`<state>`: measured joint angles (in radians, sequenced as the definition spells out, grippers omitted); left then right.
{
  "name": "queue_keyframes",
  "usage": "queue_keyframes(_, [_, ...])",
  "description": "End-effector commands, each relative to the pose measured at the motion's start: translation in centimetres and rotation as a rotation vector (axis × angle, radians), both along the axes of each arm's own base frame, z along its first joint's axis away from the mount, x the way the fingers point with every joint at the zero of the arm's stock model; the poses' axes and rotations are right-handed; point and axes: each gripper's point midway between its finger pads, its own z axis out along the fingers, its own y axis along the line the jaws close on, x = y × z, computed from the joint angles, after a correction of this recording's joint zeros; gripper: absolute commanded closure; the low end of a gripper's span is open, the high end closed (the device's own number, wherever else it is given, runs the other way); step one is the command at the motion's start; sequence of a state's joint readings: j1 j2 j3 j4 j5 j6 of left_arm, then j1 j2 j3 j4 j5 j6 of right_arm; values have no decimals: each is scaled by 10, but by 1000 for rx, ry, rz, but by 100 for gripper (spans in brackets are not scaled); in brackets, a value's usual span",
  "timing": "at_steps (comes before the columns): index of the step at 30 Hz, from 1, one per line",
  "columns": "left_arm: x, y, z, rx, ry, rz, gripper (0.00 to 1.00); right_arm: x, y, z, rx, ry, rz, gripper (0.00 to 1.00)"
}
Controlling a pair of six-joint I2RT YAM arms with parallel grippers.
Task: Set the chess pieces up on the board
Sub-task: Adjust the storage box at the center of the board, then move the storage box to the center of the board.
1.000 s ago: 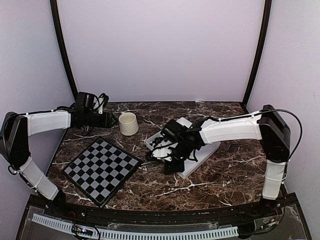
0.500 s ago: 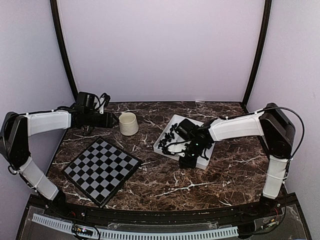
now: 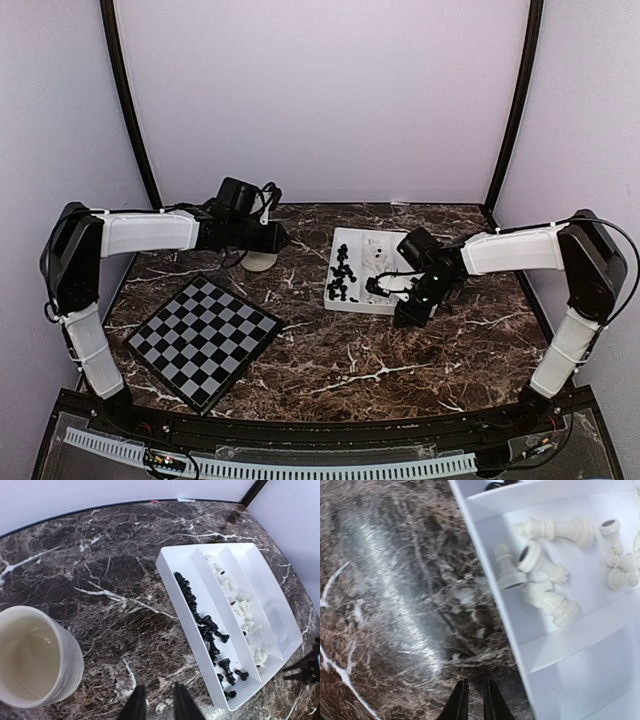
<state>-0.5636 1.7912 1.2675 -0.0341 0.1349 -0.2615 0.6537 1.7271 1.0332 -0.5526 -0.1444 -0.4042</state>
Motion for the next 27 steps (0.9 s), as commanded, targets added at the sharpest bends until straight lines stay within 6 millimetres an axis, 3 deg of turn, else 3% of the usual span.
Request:
queue_keyframes(1, [15, -27, -36, 17, 87, 61, 89, -32, 14, 31, 145, 48, 116, 85])
queue_keyframes(2, [20, -35, -30, 18, 82, 56, 92, -37, 13, 35, 158, 52, 126, 85])
queue_keyframes(3, [20, -42, -50, 50, 111, 51, 95, -42, 14, 40, 175, 58, 138, 85])
queue_keyframes(4, [26, -49, -43, 51, 106, 49, 97, -45, 13, 44, 185, 55, 149, 84])
queue_keyframes(14, [40, -88, -105, 99, 199, -5, 99, -52, 3, 79, 244, -45, 155, 84])
queue_keyframes(27, [15, -152, -105, 69, 183, -123, 100, -17, -39, 104, 291, -173, 11, 83])
